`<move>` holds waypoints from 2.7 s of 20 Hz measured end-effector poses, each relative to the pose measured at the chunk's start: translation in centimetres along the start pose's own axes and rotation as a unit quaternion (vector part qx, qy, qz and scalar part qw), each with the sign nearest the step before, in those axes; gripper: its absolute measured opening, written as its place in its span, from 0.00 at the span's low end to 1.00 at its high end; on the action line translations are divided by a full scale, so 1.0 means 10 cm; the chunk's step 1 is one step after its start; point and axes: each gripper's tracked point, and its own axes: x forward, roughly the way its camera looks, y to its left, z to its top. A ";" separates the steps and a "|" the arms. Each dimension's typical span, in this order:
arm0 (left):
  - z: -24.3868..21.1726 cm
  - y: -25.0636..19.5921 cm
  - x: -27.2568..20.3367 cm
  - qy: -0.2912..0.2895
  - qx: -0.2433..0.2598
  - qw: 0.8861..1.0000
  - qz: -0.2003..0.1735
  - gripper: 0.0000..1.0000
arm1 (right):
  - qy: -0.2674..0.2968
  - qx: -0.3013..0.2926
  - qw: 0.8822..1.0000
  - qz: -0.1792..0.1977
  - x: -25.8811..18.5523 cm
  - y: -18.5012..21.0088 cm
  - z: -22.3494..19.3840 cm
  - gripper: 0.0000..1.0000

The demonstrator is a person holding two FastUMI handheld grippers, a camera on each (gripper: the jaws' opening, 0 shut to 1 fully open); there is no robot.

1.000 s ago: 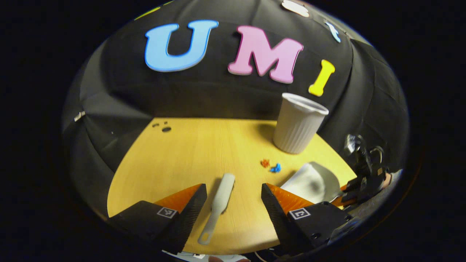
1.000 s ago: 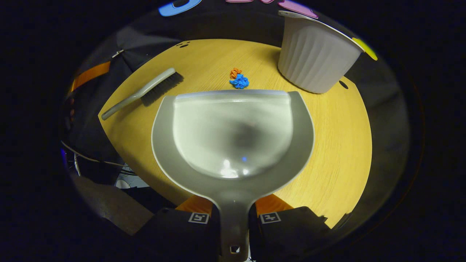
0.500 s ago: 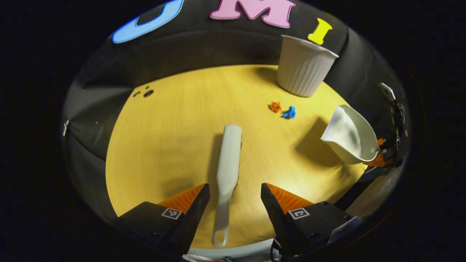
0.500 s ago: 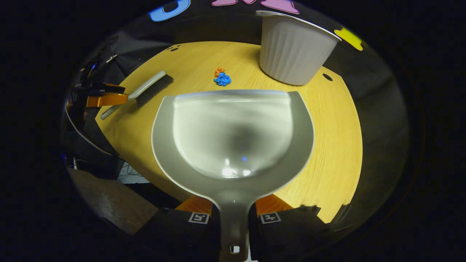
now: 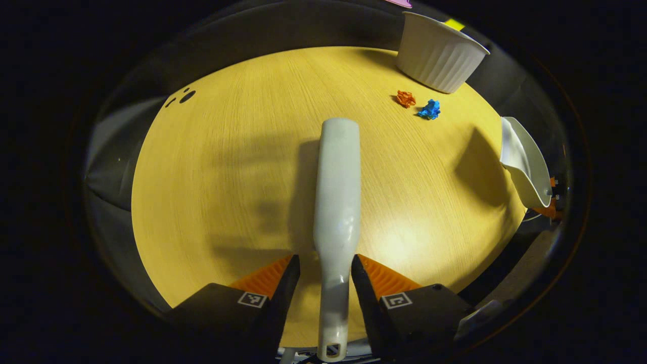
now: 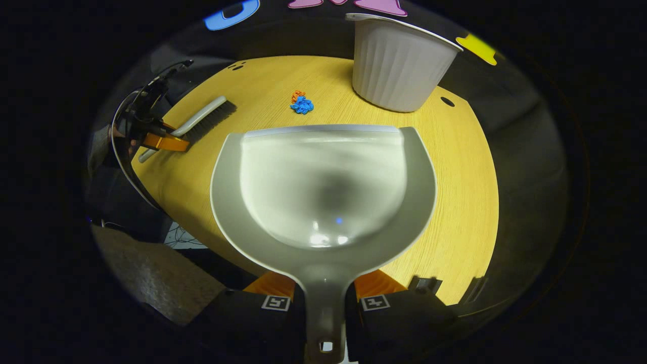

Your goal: Pick up the small broom and dustpan from the desktop, sweep the trash into the dustpan with the broom, and then empty the trash into the garbage bin.

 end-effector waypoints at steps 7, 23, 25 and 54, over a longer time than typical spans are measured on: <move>0.04 0.00 0.11 0.010 0.008 1.000 0.013 0.54 | 0.008 -0.011 1.000 0.002 0.03 0.00 0.03 0.36; 1.41 -0.12 -0.06 -0.101 0.086 0.989 0.065 0.24 | 0.121 -0.100 0.987 0.018 0.13 -0.10 0.10 0.36; 1.59 -0.19 0.03 -0.095 0.106 0.988 0.067 0.24 | 0.129 -0.108 0.986 0.019 0.17 -0.11 0.12 0.35; 1.24 -2.20 0.29 0.040 0.189 0.963 -0.185 0.24 | 0.126 -0.094 0.987 0.025 0.47 -0.27 0.13 0.35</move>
